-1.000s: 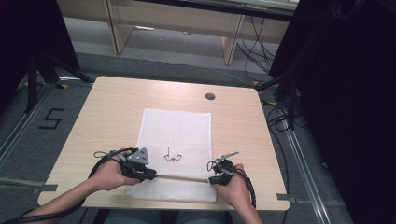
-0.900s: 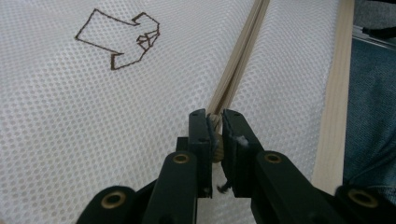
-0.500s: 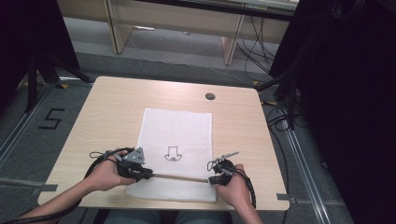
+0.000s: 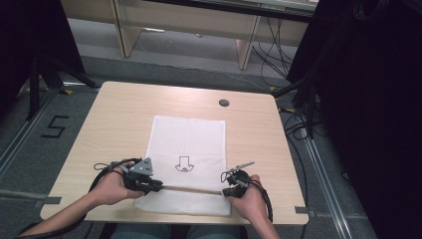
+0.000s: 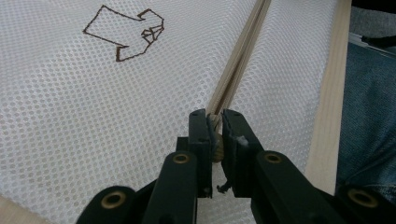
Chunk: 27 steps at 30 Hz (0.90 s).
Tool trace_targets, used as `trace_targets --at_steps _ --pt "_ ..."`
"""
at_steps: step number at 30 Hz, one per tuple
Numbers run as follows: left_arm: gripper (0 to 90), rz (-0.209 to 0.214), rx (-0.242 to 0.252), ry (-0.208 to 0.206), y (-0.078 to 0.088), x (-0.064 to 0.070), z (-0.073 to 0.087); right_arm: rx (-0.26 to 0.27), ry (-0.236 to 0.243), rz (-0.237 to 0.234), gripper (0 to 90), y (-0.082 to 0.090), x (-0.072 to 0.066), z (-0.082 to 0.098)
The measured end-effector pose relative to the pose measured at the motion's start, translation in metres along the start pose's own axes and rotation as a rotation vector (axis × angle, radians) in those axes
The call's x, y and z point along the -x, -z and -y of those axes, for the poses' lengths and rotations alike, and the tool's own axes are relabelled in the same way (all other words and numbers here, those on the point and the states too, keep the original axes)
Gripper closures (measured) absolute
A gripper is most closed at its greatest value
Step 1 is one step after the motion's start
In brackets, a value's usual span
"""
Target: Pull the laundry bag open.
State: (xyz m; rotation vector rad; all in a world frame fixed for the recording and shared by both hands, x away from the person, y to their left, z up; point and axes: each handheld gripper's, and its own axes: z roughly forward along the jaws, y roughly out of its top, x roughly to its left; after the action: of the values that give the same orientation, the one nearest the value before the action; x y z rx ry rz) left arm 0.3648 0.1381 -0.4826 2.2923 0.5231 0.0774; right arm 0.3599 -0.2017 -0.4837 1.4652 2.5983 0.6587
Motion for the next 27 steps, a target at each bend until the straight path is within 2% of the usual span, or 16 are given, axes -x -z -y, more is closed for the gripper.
trace_targets --at_steps 3,5,6,7,8,10,14,15,17,18,20,21,22,27 --pt "82.4 -0.022 -0.026 -0.015 0.0016 -0.0014 0.0016 0.000 -0.003 -0.001 90.0 0.0001 -0.0002 0.0002" --pt "82.4 -0.012 -0.015 0.000 0.0041 -0.0033 0.0037 0.000 -0.003 -0.001 90.0 0.0001 -0.0002 0.0002" --pt "82.3 -0.003 0.003 0.025 0.0040 -0.0023 0.0045 -0.001 -0.003 -0.001 90.0 0.0001 -0.0001 0.0001" --pt "82.3 -0.007 0.001 0.023 0.0044 -0.0018 0.0045 0.000 -0.001 -0.001 90.0 0.0000 0.0002 0.0000" --pt "82.3 -0.009 -0.011 -0.012 0.0047 -0.0029 0.0037 0.000 -0.001 0.000 90.0 0.0000 0.0001 -0.0002" --pt "82.3 -0.018 -0.016 -0.005 0.0038 -0.0017 0.0039 0.000 -0.002 0.001 90.0 -0.0001 0.0000 -0.0001" --pt "82.3 -0.008 -0.003 0.015 0.0039 -0.0011 0.0047 0.000 -0.004 -0.001 90.0 0.0000 -0.0003 0.0002" --pt "82.3 -0.007 -0.004 0.014 0.0040 -0.0011 0.0047 -0.001 -0.004 0.000 90.0 0.0001 -0.0003 0.0002" --pt "82.4 -0.023 -0.029 -0.017 0.0061 -0.0033 0.0055 -0.001 -0.004 -0.001 90.0 0.0001 -0.0002 0.0002" --pt "82.3 -0.020 -0.016 0.012 0.0062 -0.0030 0.0072 0.004 0.008 -0.005 90.0 -0.0003 0.0008 0.0001" --pt "82.4 -0.006 -0.003 0.013 0.0090 -0.0046 0.0082 0.003 0.007 -0.006 90.0 -0.0002 0.0008 0.0002" --pt "82.3 -0.016 -0.006 0.021 0.0093 -0.0031 0.0085 0.003 0.006 -0.006 90.0 -0.0003 0.0008 0.0001" --pt "82.3 -0.021 -0.011 -0.003 0.0099 -0.0042 0.0086 0.004 0.010 -0.007 90.0 -0.0004 0.0014 -0.0001" --pt "82.3 -0.017 -0.014 -0.004 0.0100 -0.0047 0.0091 0.003 -0.008 -0.002 90.0 -0.0001 0.0002 0.0004"
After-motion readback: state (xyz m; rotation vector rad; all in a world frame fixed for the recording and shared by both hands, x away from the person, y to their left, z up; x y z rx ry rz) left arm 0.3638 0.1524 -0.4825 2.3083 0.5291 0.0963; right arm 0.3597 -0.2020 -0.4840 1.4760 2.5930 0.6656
